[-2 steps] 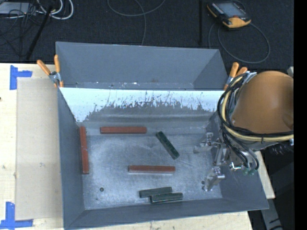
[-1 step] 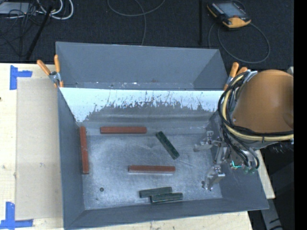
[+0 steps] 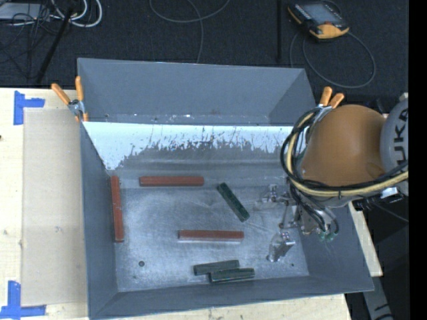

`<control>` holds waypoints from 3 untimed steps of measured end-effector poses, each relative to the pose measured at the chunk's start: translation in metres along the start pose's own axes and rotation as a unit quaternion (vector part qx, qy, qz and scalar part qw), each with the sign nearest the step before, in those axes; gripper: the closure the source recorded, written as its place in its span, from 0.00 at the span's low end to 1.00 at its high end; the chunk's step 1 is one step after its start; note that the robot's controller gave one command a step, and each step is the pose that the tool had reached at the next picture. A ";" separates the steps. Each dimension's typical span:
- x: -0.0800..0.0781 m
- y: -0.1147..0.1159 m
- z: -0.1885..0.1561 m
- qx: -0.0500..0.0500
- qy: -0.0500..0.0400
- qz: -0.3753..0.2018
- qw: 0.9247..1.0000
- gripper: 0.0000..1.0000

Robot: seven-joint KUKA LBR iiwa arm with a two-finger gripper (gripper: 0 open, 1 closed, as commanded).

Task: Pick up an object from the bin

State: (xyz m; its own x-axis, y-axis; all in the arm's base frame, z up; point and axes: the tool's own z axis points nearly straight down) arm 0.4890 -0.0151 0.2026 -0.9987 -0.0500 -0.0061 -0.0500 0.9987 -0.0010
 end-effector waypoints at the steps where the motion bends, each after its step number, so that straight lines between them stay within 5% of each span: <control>1: -0.040 0.009 0.055 -0.001 0.001 0.008 1.000 0.00; 2: -0.051 0.015 0.127 0.000 -0.005 -0.100 0.995 1.00; 3: -0.051 0.015 0.127 0.000 -0.005 -0.100 0.995 1.00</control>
Offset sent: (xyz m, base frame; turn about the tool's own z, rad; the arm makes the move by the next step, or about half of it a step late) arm 0.0454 0.0164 -0.1326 -0.2013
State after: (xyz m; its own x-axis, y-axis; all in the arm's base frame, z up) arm 0.5400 0.0021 0.0759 -0.9686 -0.2479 -0.0159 -0.2479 0.9688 -0.0023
